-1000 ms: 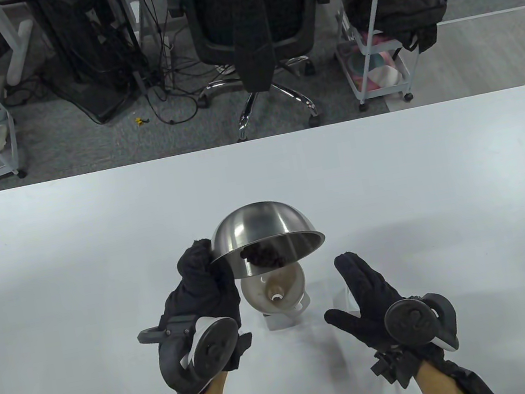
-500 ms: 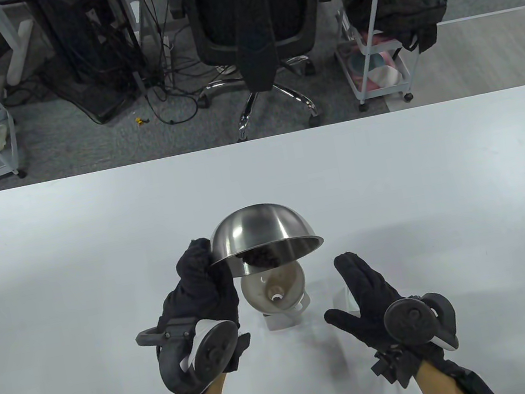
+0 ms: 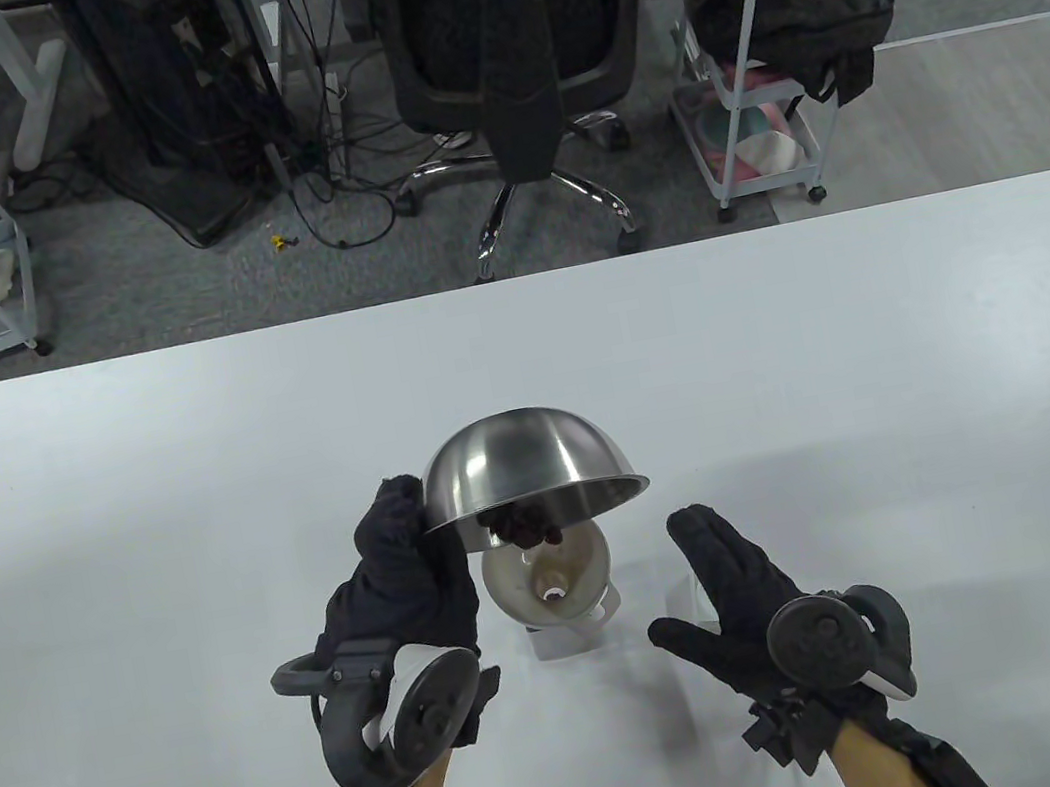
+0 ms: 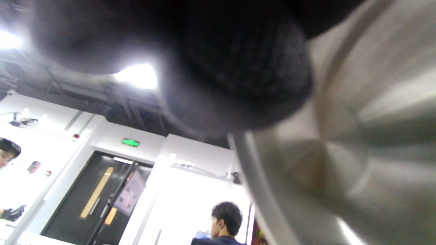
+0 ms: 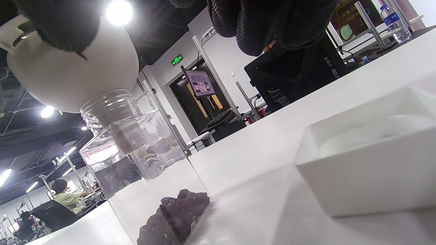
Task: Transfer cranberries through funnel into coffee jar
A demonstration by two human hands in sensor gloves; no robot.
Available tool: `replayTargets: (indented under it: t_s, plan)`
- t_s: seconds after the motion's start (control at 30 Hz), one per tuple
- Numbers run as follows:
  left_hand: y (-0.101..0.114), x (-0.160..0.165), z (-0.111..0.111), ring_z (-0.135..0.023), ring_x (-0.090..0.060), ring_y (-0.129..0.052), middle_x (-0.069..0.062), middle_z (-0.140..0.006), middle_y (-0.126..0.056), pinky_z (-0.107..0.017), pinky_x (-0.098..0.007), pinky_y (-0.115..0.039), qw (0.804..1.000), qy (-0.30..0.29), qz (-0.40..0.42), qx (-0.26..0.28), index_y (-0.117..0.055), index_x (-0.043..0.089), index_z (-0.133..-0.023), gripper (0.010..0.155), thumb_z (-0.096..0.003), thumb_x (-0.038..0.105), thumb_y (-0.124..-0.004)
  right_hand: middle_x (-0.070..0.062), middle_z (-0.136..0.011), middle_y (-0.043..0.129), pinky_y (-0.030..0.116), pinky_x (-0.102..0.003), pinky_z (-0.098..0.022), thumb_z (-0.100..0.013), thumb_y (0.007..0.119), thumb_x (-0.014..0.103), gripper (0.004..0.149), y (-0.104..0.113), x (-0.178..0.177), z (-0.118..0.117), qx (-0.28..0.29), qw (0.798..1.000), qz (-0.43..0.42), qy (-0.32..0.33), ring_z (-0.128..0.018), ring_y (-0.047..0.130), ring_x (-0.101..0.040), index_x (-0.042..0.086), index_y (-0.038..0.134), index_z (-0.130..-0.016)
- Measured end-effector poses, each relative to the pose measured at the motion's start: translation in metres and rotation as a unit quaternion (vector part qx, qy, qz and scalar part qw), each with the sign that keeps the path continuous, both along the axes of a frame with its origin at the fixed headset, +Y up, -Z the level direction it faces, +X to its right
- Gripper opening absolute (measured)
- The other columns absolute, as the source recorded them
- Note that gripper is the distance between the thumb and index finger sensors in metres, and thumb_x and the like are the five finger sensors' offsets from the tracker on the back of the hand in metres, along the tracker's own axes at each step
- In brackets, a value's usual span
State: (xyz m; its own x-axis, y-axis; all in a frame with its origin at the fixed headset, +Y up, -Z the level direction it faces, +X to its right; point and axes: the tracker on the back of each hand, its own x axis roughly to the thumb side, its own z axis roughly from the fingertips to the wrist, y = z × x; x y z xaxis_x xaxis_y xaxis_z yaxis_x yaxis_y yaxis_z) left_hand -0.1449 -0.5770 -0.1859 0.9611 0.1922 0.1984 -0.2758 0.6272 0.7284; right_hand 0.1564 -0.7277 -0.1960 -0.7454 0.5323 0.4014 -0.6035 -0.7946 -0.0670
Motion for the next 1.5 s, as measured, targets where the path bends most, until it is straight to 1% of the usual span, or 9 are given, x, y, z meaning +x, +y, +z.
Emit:
replayTargets:
  t_s: [0.37, 0.67, 0.83, 0.93, 1.1, 1.3, 1.33, 1.4, 1.5]
  plan:
    - [0.000, -0.004, 0.001, -0.008, 0.007, -0.105, -0.005, -0.071, -0.097, -0.011, -0.023, -0.094, 1.000, 0.005, 0.010, 0.002, -0.061, 0.010, -0.082, 0.025, -0.0689, 0.028, -0.071, -0.020, -0.124, 0.041, 0.064, -0.058, -0.074, -0.054, 0.069, 0.070, 0.090, 0.000, 0.000, 0.000, 0.000, 1.000, 0.000, 0.000, -0.109, 0.065, -0.044, 0.026, 0.022, -0.118]
    - [0.000, -0.037, -0.003, -0.004, 0.008, -0.104, -0.004, -0.067, -0.100, -0.008, -0.021, -0.094, 0.997, 0.035, 0.068, -0.019, -0.062, 0.008, -0.082, 0.026, -0.0673, 0.028, -0.073, -0.020, -0.124, 0.041, 0.064, -0.058, -0.074, -0.054, 0.069, 0.070, 0.091, 0.000, 0.001, 0.000, -0.001, 1.000, -0.001, 0.000, -0.109, 0.065, -0.044, 0.026, 0.022, -0.118]
    - [-0.009, -0.070, -0.016, -0.004, 0.004, -0.104, -0.003, -0.062, -0.102, -0.006, -0.022, -0.094, 0.987, 0.052, 0.136, -0.067, -0.062, 0.007, -0.083, 0.030, -0.0650, 0.026, -0.076, -0.020, -0.124, 0.041, 0.064, -0.058, -0.074, -0.055, 0.069, 0.070, 0.091, 0.000, 0.001, 0.000, -0.001, 1.000, -0.001, 0.000, -0.109, 0.065, -0.044, 0.026, 0.022, -0.118]
    - [-0.017, -0.088, -0.022, -0.003, 0.003, -0.104, -0.002, -0.058, -0.103, -0.005, -0.022, -0.094, 0.982, 0.070, 0.153, -0.090, -0.062, 0.006, -0.085, 0.034, -0.0631, 0.026, -0.078, -0.020, -0.124, 0.041, 0.064, -0.058, -0.074, -0.054, 0.069, 0.070, 0.091, 0.000, 0.001, 0.000, -0.001, 1.000, -0.001, 0.000, -0.109, 0.065, -0.044, 0.026, 0.022, -0.118]
    - [-0.042, -0.119, -0.037, -0.001, 0.000, -0.105, 0.000, -0.052, -0.105, -0.004, -0.022, -0.093, 0.967, 0.089, 0.193, -0.144, -0.065, 0.000, -0.089, 0.045, -0.0581, 0.026, -0.083, -0.020, -0.124, 0.041, 0.064, -0.058, -0.074, -0.054, 0.069, 0.070, 0.091, 0.000, 0.001, 0.000, -0.002, 1.000, -0.001, 0.000, -0.109, 0.065, -0.044, 0.026, 0.022, -0.118]
    - [-0.071, -0.150, -0.056, -0.001, -0.001, -0.105, 0.000, -0.048, -0.107, -0.003, -0.024, -0.093, 0.949, 0.120, 0.192, -0.218, -0.071, -0.006, -0.090, 0.049, -0.0557, 0.027, -0.084, -0.020, -0.124, 0.041, 0.064, -0.059, -0.074, -0.054, 0.069, 0.070, 0.090, 0.000, 0.001, -0.001, -0.006, 1.000, 0.002, 0.001, -0.109, 0.065, -0.044, 0.026, 0.022, -0.118]
    - [-0.075, -0.154, -0.059, -0.001, -0.002, -0.105, 0.000, -0.048, -0.107, -0.003, -0.024, -0.093, 0.946, 0.122, 0.190, -0.234, -0.071, 0.008, -0.090, 0.041, -0.0553, 0.027, -0.084, -0.020, -0.124, 0.041, 0.064, -0.059, -0.074, -0.054, 0.069, 0.070, 0.090, -0.001, 0.001, -0.001, -0.007, 1.000, 0.002, 0.002, -0.109, 0.065, -0.044, 0.026, 0.022, -0.118]
    - [-0.084, -0.160, -0.065, 0.001, -0.003, -0.105, -0.001, -0.047, -0.108, -0.002, -0.024, -0.093, 0.934, 0.118, 0.193, -0.277, -0.072, 0.005, -0.090, 0.044, -0.0545, 0.027, -0.083, -0.020, -0.124, 0.041, 0.064, -0.059, -0.074, -0.055, 0.069, 0.070, 0.090, 0.000, 0.001, -0.001, -0.008, 1.000, 0.002, 0.002, -0.109, 0.065, -0.044, 0.026, 0.022, -0.118]
    - [-0.096, -0.168, -0.069, 0.001, -0.004, -0.105, -0.001, -0.046, -0.108, -0.002, -0.025, -0.093, 0.927, 0.127, 0.192, -0.297, -0.072, 0.004, -0.090, 0.044, -0.0543, 0.027, -0.082, -0.020, -0.124, 0.041, 0.064, -0.059, -0.074, -0.055, 0.069, 0.070, 0.090, 0.000, 0.001, -0.001, -0.009, 1.000, 0.002, 0.002, -0.109, 0.064, -0.045, 0.026, 0.022, -0.118]
